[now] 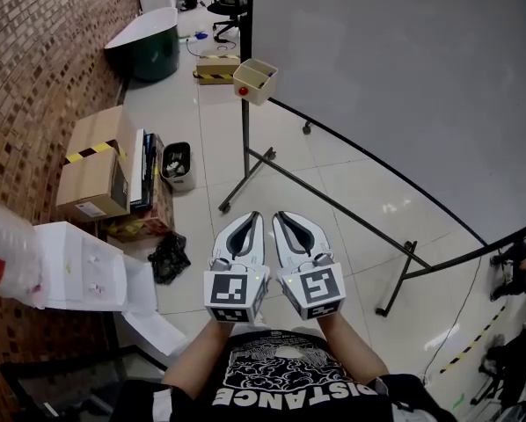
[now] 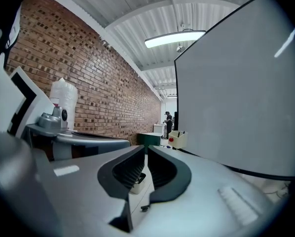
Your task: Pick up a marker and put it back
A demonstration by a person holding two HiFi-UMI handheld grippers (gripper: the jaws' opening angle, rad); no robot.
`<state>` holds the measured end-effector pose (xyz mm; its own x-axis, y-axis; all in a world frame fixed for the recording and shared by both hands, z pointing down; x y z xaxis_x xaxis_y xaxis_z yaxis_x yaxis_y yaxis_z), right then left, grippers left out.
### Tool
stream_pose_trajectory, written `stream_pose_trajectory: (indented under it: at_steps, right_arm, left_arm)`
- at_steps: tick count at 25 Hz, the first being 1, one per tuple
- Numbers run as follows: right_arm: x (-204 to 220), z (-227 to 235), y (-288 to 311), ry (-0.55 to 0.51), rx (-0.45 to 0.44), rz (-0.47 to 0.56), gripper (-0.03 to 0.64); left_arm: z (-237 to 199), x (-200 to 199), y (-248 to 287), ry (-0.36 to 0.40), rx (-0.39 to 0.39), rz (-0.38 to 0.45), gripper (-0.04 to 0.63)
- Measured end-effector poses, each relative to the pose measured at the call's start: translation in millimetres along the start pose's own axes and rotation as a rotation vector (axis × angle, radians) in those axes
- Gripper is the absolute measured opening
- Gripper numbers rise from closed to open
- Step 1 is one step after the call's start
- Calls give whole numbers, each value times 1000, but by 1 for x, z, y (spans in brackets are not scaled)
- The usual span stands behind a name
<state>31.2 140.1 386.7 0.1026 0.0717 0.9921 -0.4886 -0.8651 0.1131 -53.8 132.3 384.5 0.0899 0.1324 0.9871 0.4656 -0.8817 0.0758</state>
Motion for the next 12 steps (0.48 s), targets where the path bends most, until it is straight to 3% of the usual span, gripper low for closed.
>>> stream_pose_trajectory:
  at_steps: [12]
  right_arm:
    - [-9, 12, 41, 5, 16, 26, -3]
  left_arm:
    - [-28, -4, 32, 16, 24, -3, 6]
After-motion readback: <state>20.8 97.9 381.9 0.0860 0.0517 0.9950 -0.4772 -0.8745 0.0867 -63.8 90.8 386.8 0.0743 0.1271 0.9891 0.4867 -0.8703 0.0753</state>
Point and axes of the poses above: the fingertips, and each gripper's own axes: y forward along the fingers, z to its right, x out of its underside, the point moved 5 cm from there along -y, backward along the fingers, and after that the axes turned 2 degrees about x, right-handed, at the moved point
